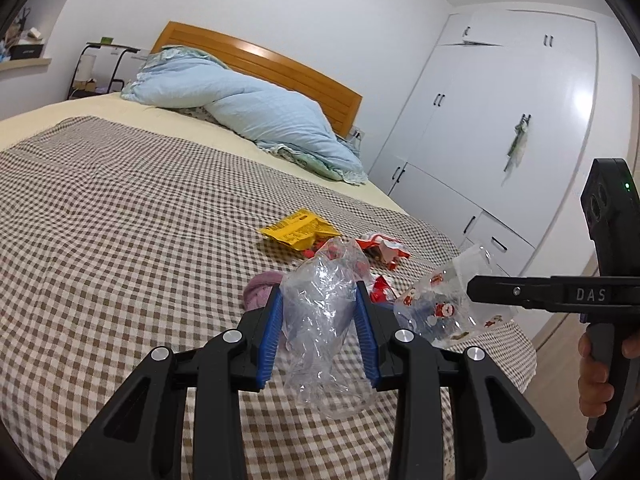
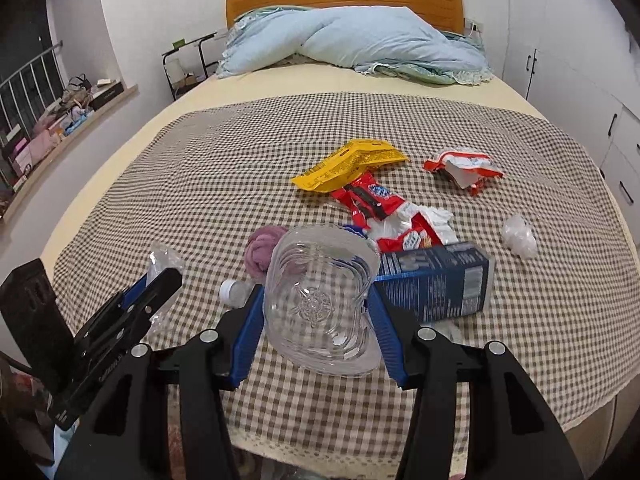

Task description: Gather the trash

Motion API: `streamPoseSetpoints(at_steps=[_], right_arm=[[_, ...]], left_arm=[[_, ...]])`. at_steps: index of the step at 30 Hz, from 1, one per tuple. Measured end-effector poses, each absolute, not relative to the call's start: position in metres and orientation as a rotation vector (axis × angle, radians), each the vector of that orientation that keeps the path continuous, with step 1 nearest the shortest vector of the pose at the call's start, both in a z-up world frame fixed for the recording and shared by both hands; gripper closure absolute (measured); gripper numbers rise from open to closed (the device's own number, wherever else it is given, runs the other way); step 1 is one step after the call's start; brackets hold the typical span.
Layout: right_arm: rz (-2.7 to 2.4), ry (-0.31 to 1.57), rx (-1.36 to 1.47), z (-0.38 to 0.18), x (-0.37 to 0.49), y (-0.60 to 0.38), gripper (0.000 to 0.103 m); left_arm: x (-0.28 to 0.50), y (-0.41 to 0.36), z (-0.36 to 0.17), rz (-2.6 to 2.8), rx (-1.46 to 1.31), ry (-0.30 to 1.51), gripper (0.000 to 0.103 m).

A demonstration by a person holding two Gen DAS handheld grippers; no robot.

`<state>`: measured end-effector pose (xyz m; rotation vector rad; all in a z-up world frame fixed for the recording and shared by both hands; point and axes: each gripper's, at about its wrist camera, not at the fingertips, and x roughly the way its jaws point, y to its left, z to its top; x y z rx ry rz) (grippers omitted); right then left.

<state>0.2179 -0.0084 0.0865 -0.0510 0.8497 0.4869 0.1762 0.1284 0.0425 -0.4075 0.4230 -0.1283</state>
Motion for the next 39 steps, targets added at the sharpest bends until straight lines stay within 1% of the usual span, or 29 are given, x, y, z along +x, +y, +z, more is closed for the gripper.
streamPoseSetpoints(at_steps=[17,31,39], right_arm=[[0.498,0.867,-0.028,0.052,0.148,-0.052,0.052],[0.506,0.870,-0.064,0.034,0.091,-0.075,0.052],[0.511,0.944,-0.060,0.005,0.063,-0.092,0.052]], left_arm=[[0.113,0.082,0.029,-0.203,-0.269,0.444,0.071],[0.080,0.074,0.016,-0.210,-0.244,0.478,0.070],[0.062,0.053,-0.004,-0.233,-0.210,0.568,0.070]])
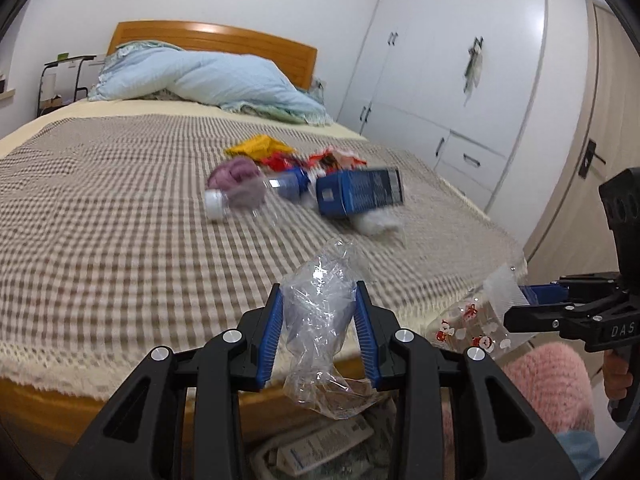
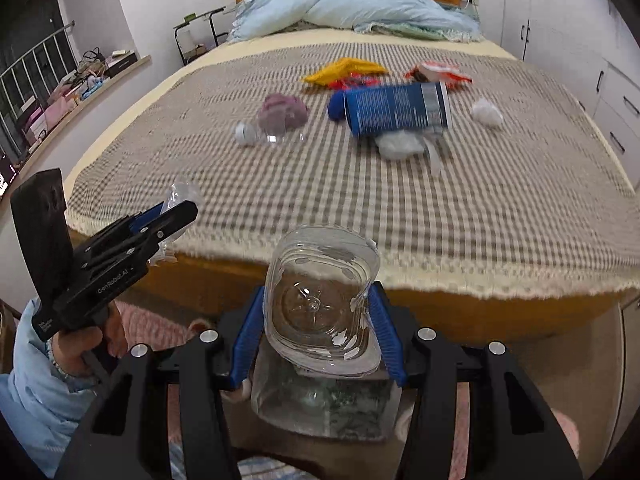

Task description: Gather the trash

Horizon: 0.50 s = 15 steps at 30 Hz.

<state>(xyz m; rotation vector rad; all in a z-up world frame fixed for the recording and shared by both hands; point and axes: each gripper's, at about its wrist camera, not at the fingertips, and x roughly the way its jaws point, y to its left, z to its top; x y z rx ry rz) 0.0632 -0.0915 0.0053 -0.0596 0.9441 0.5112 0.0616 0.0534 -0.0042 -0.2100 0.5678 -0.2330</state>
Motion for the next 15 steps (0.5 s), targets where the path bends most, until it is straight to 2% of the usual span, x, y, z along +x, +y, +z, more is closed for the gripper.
streamPoseSetpoints(at_steps=[15], right_arm=[[0.498,1.131,-0.144,-0.088,0.029,-0.101,0.052]], left_arm=[[0.035,0.001,-0.054,-0.328,-0.075,0.772,0.070]])
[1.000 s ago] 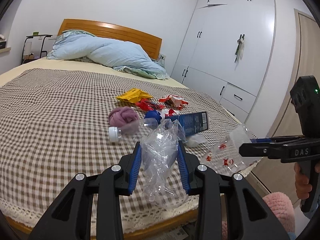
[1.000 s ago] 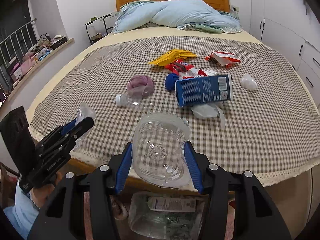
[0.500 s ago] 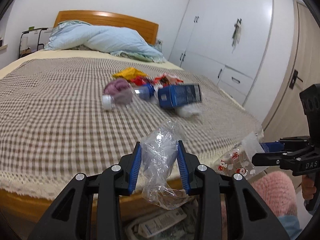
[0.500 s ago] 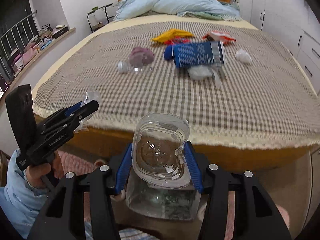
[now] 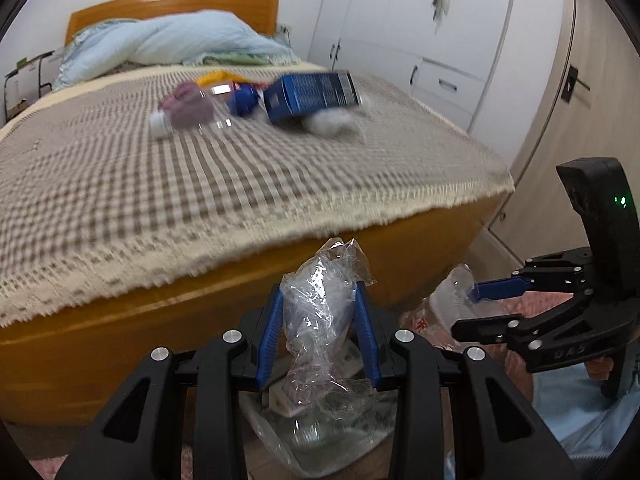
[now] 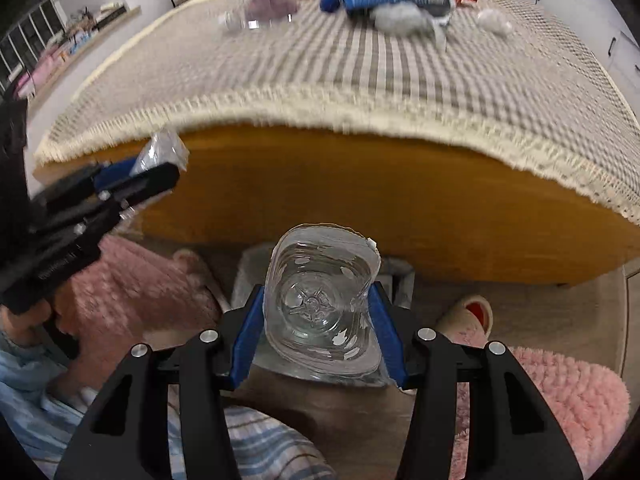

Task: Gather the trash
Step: 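Lower the plastic bag and clear cup into the butterfly-print bag with both tools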

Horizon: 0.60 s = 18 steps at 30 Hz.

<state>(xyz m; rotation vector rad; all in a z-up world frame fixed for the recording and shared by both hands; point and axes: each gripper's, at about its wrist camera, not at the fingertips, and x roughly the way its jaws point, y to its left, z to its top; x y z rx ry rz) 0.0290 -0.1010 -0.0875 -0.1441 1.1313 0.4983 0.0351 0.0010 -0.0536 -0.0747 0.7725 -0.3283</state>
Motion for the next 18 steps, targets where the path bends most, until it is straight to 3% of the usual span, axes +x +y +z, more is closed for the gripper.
streamPoseSetpoints(at_steps=[18], right_arm=[[0.535,1.223,-0.212,-0.166,0.034,-0.096,0.052]], left_arm=[[0.047,-0.017,-0.126,-0.364,-0.073,1.032,0.070]])
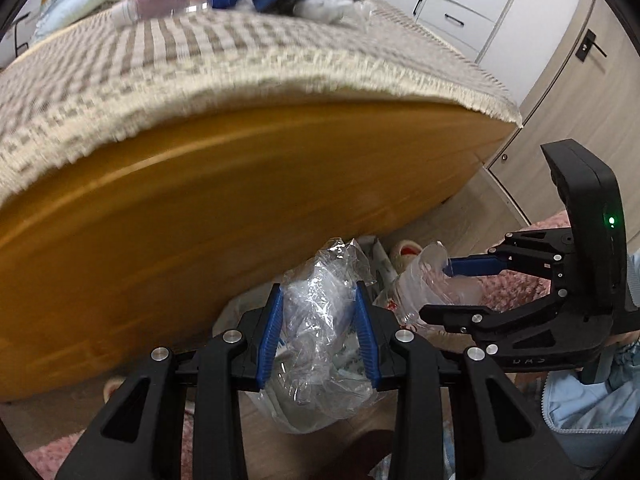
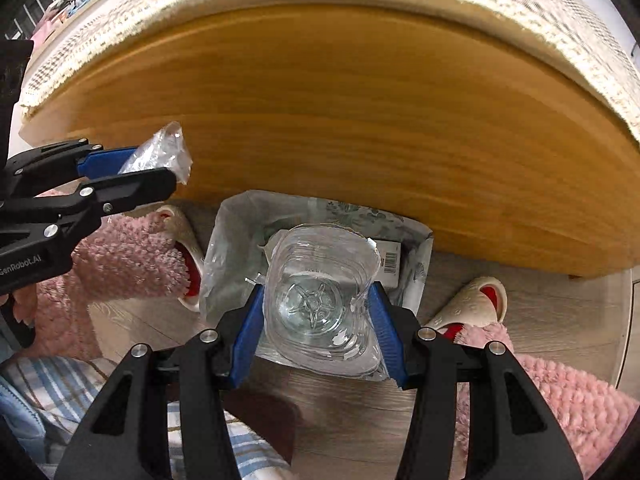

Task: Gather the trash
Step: 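Lower the plastic bag and clear cup into the butterfly-print bag with both tools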

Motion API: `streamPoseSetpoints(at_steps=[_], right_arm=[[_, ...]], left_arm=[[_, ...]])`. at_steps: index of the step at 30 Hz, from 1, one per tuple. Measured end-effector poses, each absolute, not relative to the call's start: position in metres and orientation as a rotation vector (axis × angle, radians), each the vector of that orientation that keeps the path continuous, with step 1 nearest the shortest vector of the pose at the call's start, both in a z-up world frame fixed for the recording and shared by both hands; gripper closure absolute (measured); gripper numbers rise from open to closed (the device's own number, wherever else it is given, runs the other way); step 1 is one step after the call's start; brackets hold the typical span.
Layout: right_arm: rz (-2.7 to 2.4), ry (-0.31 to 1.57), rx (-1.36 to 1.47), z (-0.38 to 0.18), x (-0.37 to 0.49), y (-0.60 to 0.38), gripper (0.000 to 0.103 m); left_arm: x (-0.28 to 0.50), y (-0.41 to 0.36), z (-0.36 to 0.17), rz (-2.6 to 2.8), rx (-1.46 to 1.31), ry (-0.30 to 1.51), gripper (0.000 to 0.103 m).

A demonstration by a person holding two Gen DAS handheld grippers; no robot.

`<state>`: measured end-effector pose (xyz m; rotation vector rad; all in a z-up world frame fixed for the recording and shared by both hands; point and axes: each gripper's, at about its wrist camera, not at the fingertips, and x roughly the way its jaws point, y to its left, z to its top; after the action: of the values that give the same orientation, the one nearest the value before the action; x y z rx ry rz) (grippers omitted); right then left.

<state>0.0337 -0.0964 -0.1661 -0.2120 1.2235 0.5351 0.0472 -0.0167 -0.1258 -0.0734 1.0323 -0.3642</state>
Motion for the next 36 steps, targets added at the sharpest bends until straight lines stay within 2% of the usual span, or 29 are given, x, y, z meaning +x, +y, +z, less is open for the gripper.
streamPoseSetpoints(at_steps=[13,22,30,32,36], right_arm=[[0.522,1.285,-0.214,-0.197,0.046,-0.094,0.052],[0.491,1.372,-0.209,-0.225,0.049,-0.095,0.052],[0.476,1.430,-0.203,-0.246,0.054,-0.095,0.052],[0.480,1.445,-0.201,-0.251,0.054,-0.093,0.052],[0.477,1.481,-0.233,-0.270,0.057,-0.084,0.052]], left_arm=[[0.057,-0.018,-0.169,-0.291,-0.088,1.179,0.070],[0.078,-0.022,-0.223,-0.229,-0.132,1.326,0.070],[0.089,-0.017,-0.246,-0.150,-0.131,1.379,0.064],[0.090,-0.015,-0.244,-0.133,-0.138,1.379,0.052],[0.090,-0.009,-0.246,-0.110,-0.134,1.382,0.051]])
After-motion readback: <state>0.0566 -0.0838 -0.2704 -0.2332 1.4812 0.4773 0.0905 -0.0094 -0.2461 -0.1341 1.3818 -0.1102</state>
